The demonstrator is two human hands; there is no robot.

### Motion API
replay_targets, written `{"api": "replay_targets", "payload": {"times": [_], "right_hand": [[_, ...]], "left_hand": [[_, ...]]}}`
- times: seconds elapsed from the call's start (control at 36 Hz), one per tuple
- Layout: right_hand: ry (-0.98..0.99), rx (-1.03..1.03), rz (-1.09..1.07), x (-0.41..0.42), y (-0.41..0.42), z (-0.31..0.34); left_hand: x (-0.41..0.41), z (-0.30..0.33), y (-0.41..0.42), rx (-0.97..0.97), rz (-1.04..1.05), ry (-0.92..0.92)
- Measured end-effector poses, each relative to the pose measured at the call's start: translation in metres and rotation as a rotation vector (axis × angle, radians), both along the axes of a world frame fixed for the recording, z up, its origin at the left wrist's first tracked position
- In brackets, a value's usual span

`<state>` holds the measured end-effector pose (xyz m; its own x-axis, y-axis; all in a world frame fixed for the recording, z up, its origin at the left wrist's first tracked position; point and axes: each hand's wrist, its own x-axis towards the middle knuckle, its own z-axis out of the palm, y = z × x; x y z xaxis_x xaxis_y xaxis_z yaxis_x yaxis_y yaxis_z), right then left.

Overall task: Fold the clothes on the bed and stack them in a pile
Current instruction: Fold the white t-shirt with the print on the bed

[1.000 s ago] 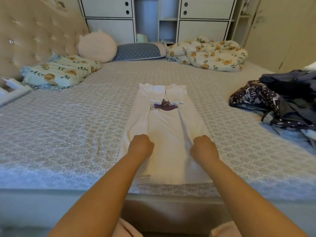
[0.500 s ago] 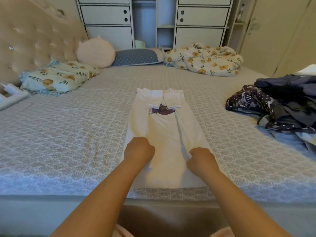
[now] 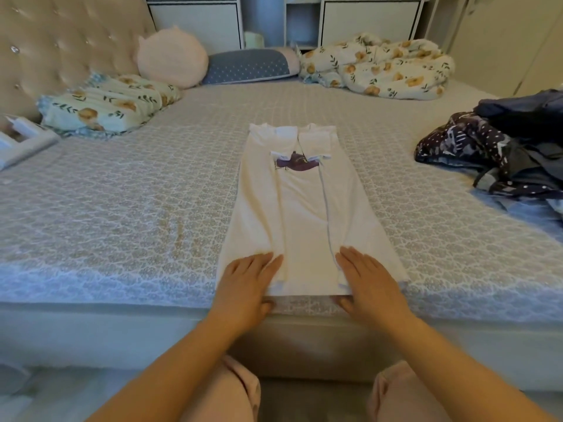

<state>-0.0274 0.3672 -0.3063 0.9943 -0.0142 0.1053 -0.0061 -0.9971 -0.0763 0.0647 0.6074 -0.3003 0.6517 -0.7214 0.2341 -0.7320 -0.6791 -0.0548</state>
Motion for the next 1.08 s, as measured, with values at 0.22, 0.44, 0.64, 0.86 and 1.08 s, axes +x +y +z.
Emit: {"api": "replay_targets", "payload": {"times": [0.22,0.44,0.64,0.86,1.08], "right_hand": [[-0.361,-0.039,0.082,0.001,-0.007,0.010],[0.068,-0.234,0.009,0.016,-0.025,0.043],[0.358,-0.073,-0.075,0.025,-0.042,0.101],[0.734,0.012,-0.006,0.030,-0.045,0.135],[0.740,0.369,-0.155,0.067,-0.067,0.138]], "left_hand": [[0.008,0.002,0.016,-0.100,-0.032,-0.056],[0.023,0.029,0.010,0.087,0.062,0.114],[0.044,0.090,-0.002,0.334,0.039,0.429],[0.053,0.132,-0.011,0.576,-0.018,0.762],[0.098,0.133,-0.017,0.563,0.158,1.045]]}}
